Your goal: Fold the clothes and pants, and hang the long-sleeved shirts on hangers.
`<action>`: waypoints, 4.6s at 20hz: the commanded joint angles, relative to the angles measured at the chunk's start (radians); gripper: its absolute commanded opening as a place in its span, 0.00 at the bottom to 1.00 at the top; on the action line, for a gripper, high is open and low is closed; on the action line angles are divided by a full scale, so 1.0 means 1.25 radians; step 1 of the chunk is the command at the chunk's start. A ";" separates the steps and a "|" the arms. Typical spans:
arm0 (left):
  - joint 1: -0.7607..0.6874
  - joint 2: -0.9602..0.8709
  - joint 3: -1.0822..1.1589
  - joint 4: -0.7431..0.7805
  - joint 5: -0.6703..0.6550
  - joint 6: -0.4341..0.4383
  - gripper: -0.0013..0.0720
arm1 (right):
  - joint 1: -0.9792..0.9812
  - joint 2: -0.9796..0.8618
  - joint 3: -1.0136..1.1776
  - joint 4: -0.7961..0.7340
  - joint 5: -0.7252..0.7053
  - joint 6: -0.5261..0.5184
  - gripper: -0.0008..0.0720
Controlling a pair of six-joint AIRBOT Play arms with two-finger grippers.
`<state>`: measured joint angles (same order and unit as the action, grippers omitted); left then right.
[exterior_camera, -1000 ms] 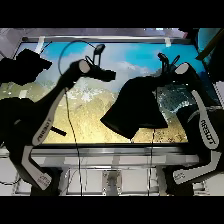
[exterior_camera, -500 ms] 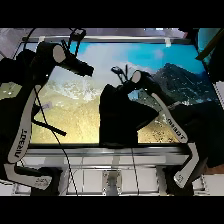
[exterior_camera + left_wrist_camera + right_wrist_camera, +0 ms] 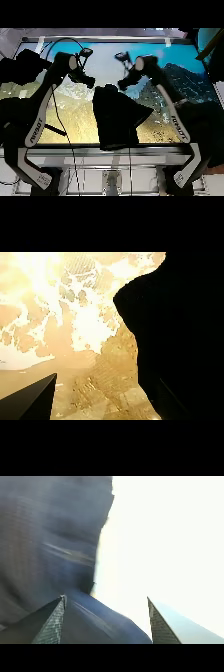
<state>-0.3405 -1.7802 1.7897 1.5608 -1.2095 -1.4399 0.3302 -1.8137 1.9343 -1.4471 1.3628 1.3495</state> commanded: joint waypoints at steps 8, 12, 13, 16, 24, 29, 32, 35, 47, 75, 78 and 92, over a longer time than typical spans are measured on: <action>0.009 -0.152 0.001 -0.338 0.250 0.091 0.97 | -0.319 0.419 -0.352 0.100 0.079 0.022 0.84; 0.009 -0.188 0.001 -0.471 0.247 0.100 0.70 | -0.336 0.521 -0.609 0.223 -0.039 0.023 0.88; 0.009 -0.186 0.003 -0.481 0.248 0.100 0.26 | -0.335 0.520 -0.647 0.257 -0.056 0.023 0.88; 0.024 -0.146 0.004 -0.467 0.247 0.121 0.06 | -0.335 0.513 -0.703 0.291 -0.117 0.021 0.88; 0.135 -0.005 0.002 -0.357 0.137 0.062 0.06 | -0.335 0.419 -0.758 0.290 -0.190 0.022 0.87; 0.085 -0.089 0.002 -0.368 0.123 0.124 0.73 | -0.337 0.360 -0.762 0.294 -0.208 0.018 0.87; 0.068 -0.163 0.002 -0.487 0.136 0.199 0.73 | -0.337 0.369 -0.763 0.289 -0.153 0.016 0.87; 0.072 -0.221 0.003 -0.708 0.141 0.280 0.71 | -0.337 0.369 -0.763 0.289 -0.106 0.015 0.87; 0.101 -0.145 0.004 -0.680 0.084 0.300 0.07 | -0.335 0.344 -0.776 0.277 -0.196 0.021 0.87; 0.129 -0.145 0.003 -0.495 0.050 0.217 0.55 | -0.285 0.008 -0.241 0.443 -0.298 -0.059 0.03; 0.096 -0.180 0.003 -0.501 0.150 0.175 0.77 | -0.279 0.008 -0.222 0.440 -0.262 -0.048 0.03; 0.096 -0.208 0.003 -0.578 0.263 0.162 0.78 | -0.264 -0.007 -0.224 0.388 -0.242 -0.047 0.03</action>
<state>-0.2108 -2.0392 1.7935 0.9058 -0.9100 -1.2694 -0.0002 -1.8153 1.6543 -0.9546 1.0561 1.2892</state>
